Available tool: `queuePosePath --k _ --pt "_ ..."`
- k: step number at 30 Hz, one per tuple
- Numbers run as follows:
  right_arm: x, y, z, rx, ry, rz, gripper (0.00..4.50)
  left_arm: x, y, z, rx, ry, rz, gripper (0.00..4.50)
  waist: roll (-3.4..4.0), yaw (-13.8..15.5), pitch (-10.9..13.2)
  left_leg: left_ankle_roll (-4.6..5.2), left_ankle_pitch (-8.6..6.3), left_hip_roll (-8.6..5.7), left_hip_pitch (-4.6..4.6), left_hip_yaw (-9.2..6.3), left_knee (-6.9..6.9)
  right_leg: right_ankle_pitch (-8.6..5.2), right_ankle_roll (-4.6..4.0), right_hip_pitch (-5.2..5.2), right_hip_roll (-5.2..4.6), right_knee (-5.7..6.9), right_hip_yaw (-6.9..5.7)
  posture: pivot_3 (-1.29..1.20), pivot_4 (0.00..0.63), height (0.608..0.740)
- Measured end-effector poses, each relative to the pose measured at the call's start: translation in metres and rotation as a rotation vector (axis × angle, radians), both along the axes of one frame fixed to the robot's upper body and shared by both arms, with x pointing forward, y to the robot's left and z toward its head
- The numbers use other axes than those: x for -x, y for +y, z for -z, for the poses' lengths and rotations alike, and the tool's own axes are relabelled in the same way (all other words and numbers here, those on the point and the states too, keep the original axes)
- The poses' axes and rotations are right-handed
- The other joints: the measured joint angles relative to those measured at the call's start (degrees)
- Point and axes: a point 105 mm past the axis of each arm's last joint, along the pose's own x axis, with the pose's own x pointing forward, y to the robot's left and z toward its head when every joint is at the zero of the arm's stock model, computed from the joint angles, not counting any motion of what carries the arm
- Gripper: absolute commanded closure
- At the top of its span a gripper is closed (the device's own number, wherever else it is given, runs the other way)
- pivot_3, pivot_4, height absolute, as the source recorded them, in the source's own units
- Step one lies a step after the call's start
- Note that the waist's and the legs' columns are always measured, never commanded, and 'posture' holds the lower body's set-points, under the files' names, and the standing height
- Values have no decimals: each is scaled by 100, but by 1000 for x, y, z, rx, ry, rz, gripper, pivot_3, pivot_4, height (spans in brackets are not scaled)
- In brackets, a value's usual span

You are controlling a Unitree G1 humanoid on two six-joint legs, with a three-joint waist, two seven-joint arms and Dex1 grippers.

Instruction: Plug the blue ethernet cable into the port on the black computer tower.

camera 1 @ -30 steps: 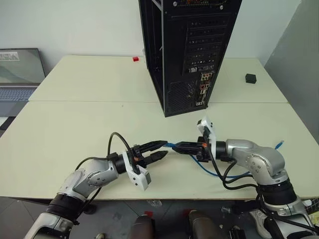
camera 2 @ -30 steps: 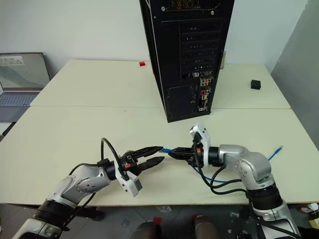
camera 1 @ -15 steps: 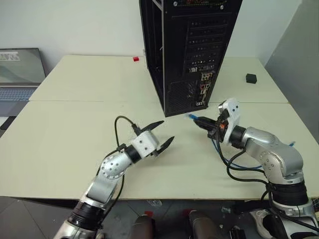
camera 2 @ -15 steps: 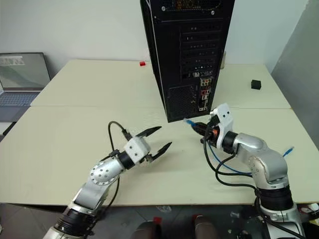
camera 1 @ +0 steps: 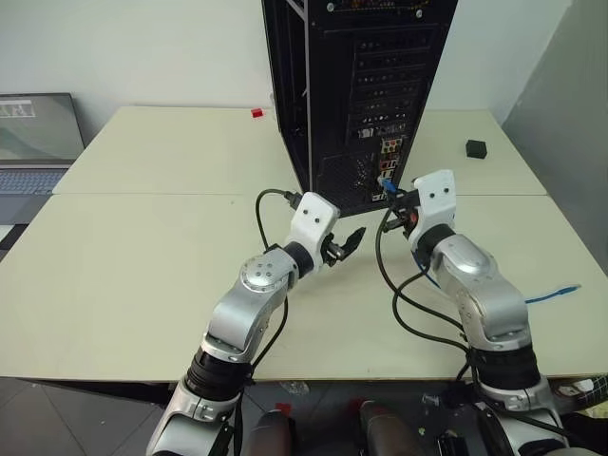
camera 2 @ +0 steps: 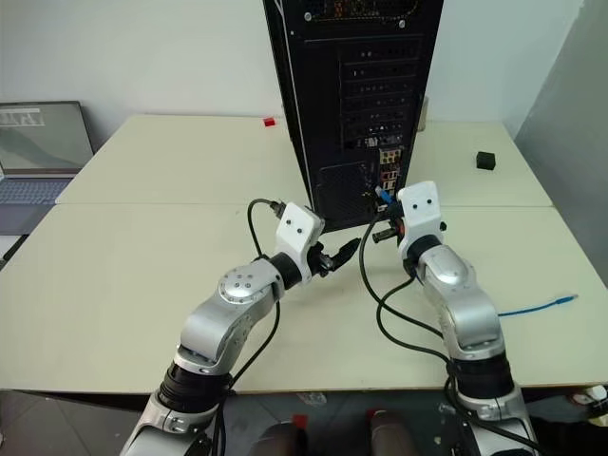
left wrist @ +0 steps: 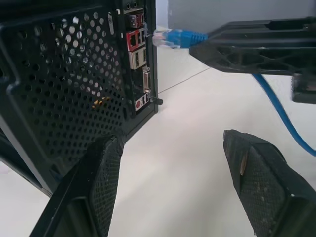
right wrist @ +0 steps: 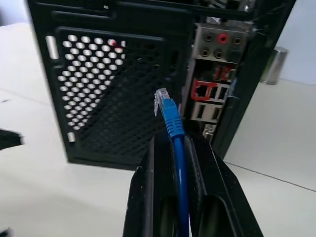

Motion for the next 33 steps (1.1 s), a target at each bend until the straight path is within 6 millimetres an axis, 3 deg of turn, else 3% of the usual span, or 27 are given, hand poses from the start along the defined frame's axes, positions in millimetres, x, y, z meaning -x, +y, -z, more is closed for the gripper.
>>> queuePosePath --k 13,33 --pt "-28 -13 -4 -80 30 63 4500 3 -5 -2 51 -18 9 1117 0 -1 0 1 -1 -1 0 8 -1 0 -1 0 -2 -1 6 0 150 740" --pt "-41 -7 -1 -184 78 63 4500 2 -1 -6 63 -33 -1 1117 0 -2 0 2 -1 -1 -1 7 -2 0 -1 -1 -3 -1 7 0 150 740"
